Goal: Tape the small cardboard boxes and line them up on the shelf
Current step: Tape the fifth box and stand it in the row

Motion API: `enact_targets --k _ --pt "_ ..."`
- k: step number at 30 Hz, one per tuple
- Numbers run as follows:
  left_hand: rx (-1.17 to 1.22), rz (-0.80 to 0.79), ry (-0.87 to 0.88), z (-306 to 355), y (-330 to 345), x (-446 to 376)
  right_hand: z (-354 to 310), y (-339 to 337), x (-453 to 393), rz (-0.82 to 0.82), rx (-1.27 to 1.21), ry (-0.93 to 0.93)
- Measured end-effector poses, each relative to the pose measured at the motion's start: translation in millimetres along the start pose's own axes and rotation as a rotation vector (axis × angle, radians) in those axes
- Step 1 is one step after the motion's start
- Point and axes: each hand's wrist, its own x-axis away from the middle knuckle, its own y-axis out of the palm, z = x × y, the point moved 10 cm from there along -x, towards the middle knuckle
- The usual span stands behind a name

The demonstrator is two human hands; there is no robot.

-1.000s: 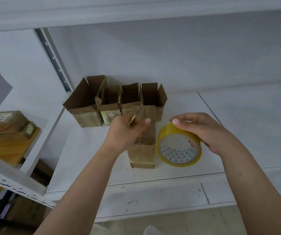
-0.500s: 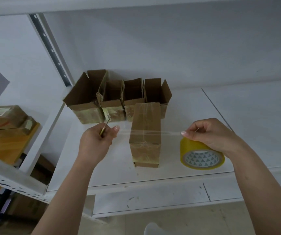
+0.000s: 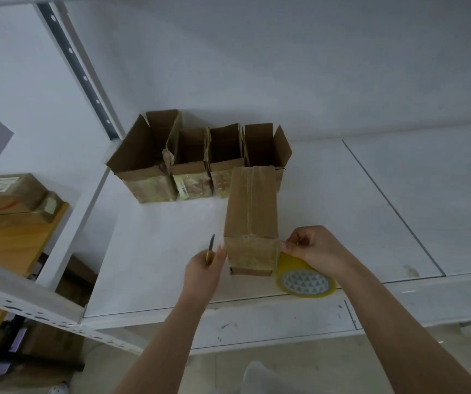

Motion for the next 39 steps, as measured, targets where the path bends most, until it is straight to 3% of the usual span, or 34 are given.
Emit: enact_targets --k 4,6,8,12,16,19,22,26,32,39 --pt "-0.080 0.042 0.018 8.7 -10.7 6.0 1.7 -1.5 1.0 0.007 -0.016 -0.009" --pt "-0.035 0.149 0.108 43.8 -42.1 4.4 2.5 -2.3 1.1 0.001 -0.021 -0.014" --pt "0.000 0.134 0.264 98.0 -58.2 7.6 3.7 -2.8 0.9 0.000 -0.043 -0.015" --pt "-0.146 -0.323 0.607 207.8 -2.5 37.5 4.9 -0.4 1.3 -0.025 -0.068 -0.004" --pt "-0.600 -0.657 0.597 213.3 69.8 49.7 9.0 0.1 4.3 -0.120 -0.118 0.016" --pt "-0.897 -0.550 0.633 196.3 80.3 37.1 9.7 2.4 11.0 -0.195 -0.114 0.001" --pt "-0.944 -0.480 0.694 194.7 78.3 34.4 7.2 -1.4 10.1 -0.140 -0.028 -0.011" --pt "-1.025 -0.545 0.699 192.1 83.2 37.6 12.3 -13.5 9.2 -0.083 0.162 0.047" --pt "-1.232 -0.704 0.619 190.6 94.2 49.1 10.6 -28.0 23.6 -0.041 0.080 0.025" --pt "-1.732 -0.556 0.522 185.7 116.5 45.4 6.1 -40.0 38.4 0.053 0.049 -0.003"
